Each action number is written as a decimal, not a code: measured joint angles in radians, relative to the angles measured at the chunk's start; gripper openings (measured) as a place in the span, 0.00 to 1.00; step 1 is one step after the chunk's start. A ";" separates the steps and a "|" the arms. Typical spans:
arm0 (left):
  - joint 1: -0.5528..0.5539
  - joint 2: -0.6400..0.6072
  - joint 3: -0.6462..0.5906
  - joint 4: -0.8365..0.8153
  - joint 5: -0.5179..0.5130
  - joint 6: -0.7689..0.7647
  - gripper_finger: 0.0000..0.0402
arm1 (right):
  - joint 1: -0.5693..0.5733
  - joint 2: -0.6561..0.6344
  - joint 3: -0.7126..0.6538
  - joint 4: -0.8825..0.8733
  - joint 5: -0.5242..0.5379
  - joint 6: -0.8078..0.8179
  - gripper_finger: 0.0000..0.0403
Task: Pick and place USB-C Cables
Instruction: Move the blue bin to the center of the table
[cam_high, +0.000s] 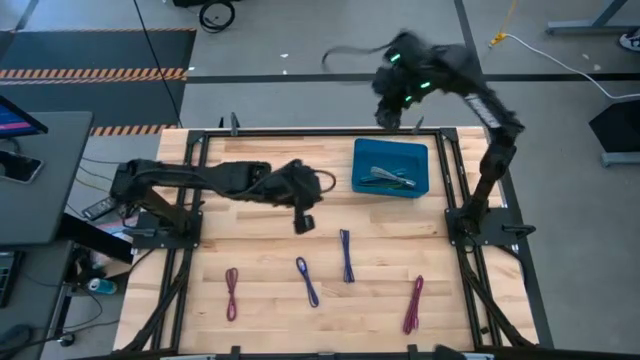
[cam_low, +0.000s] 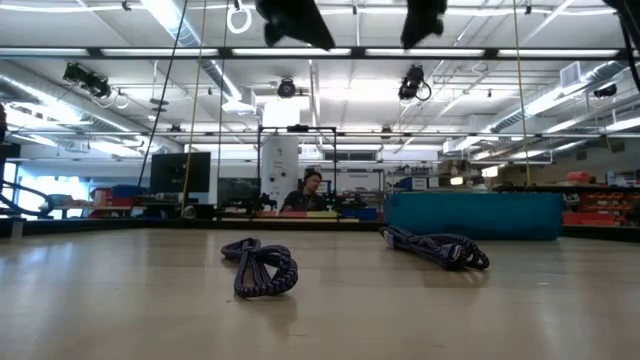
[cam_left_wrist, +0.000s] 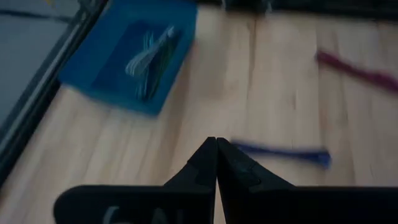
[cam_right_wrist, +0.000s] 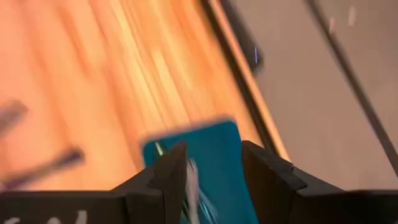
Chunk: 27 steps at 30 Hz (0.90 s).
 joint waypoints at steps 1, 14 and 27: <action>0.021 0.000 -0.031 0.069 0.008 0.019 0.03 | 0.002 -0.029 0.003 0.031 -0.029 0.019 0.39; 0.164 0.118 -0.040 0.299 0.162 0.344 0.21 | 0.096 -0.415 -0.088 0.280 -0.282 0.270 0.39; 0.152 0.390 0.106 0.295 0.055 0.662 0.56 | 0.200 -0.446 -0.090 0.266 -0.254 0.414 0.39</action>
